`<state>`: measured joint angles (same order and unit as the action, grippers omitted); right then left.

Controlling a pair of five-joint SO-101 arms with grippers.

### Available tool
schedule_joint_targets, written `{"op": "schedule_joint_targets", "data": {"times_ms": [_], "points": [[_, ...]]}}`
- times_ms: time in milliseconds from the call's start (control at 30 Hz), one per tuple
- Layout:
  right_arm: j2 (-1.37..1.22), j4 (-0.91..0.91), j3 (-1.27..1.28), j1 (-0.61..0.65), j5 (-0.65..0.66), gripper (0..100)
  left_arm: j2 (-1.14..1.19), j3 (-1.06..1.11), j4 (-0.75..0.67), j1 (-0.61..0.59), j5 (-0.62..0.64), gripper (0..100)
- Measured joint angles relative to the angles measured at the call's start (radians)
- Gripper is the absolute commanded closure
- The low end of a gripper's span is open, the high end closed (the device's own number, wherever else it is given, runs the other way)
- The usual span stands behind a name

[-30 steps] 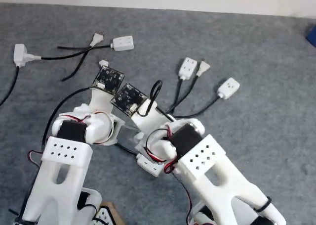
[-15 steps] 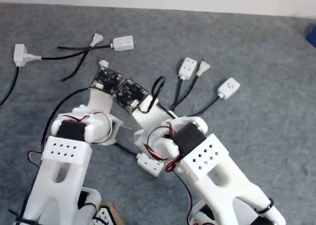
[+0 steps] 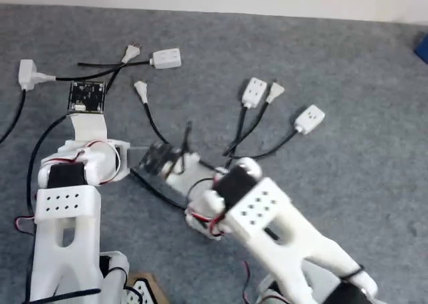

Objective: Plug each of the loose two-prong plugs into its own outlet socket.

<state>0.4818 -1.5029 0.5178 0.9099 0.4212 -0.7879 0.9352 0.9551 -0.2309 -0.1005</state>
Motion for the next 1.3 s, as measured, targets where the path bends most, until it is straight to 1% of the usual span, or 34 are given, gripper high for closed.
{"op": "schedule_joint_targets", "data": {"times_ms": [233,333,467,600,733,967,1300], "points": [[-0.137,0.031,-0.02,0.015,0.157,99.1,0.0,0.048,-0.023,0.0,-0.006,61],[-0.192,0.031,-0.066,0.015,0.195,99.1,0.0,0.048,-0.026,0.0,-0.021,61],[-0.27,0.031,-0.137,0.015,0.206,99.1,0.0,0.049,-0.029,-0.002,-0.023,61],[-0.328,0.031,-0.183,0.015,0.209,99.1,0.0,0.051,-0.04,-0.04,-0.023,61],[-0.359,0.031,-0.187,0.008,0.249,99.1,0.0,0.051,-0.04,-0.043,-0.023,61],[-0.364,0.031,-0.19,-0.092,0.264,99.1,0.0,0.051,-0.04,-0.043,-0.023,61],[-0.367,0.032,-0.19,-0.097,0.267,99.1,0.0,0.051,-0.04,-0.044,-0.023,61]]}}
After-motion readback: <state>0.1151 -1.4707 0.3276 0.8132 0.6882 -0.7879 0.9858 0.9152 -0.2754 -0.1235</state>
